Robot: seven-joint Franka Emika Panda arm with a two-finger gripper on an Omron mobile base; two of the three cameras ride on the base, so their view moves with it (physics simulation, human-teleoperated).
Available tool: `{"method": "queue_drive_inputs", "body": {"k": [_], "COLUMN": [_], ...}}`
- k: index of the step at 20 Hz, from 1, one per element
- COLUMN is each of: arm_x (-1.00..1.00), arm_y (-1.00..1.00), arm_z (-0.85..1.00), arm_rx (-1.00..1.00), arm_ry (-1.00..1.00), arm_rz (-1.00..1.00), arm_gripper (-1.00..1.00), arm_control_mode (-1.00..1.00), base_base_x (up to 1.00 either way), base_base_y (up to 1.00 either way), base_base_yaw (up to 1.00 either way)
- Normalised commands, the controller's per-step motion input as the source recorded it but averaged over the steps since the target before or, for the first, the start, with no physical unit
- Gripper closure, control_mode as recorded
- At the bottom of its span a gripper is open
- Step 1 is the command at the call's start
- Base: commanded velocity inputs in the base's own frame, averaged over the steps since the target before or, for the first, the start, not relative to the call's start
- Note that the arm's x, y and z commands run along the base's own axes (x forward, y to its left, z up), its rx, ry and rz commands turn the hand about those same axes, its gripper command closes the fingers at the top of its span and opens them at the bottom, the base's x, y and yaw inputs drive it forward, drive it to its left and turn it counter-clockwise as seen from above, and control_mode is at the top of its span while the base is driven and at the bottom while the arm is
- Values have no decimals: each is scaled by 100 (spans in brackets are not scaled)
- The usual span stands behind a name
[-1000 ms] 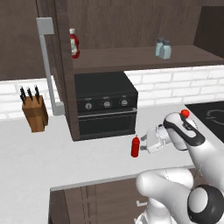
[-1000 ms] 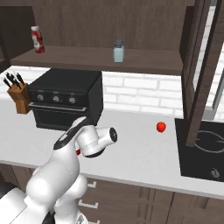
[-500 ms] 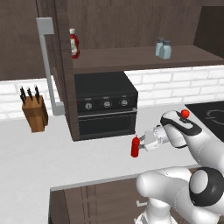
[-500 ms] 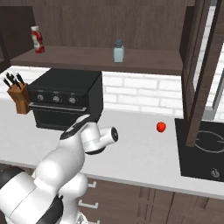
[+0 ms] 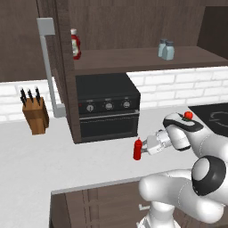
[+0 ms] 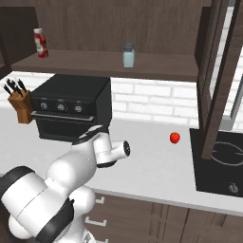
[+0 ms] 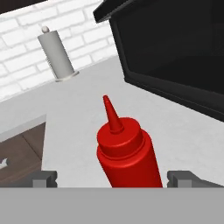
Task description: Put the shaker and condiment bottle from the counter next to their counterparts in the cabinet.
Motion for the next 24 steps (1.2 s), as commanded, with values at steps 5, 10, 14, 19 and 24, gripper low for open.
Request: {"method": "queue_drive_inputs", "body": {"k": [5,10,14,19,24], "arm_x": [0,0,0,0,0], "arm_y": [0,2,27,24,45], "arm_z": [-17,-11,-10,-3,-23], "arm_rx": [0,0,0,6,0], "arm_ry": [0,0,1,2,2], "arm_rz": [0,0,0,0,0], "arm_gripper": [-100,-100,-100,-100,100], "arm_control_mode": [-100,-100,-100,-100,-100], "base_base_x": [0,0,0,0,0], "base_base_y": [0,0,0,0,0], "base_base_yaw": [0,0,0,0,0]}}
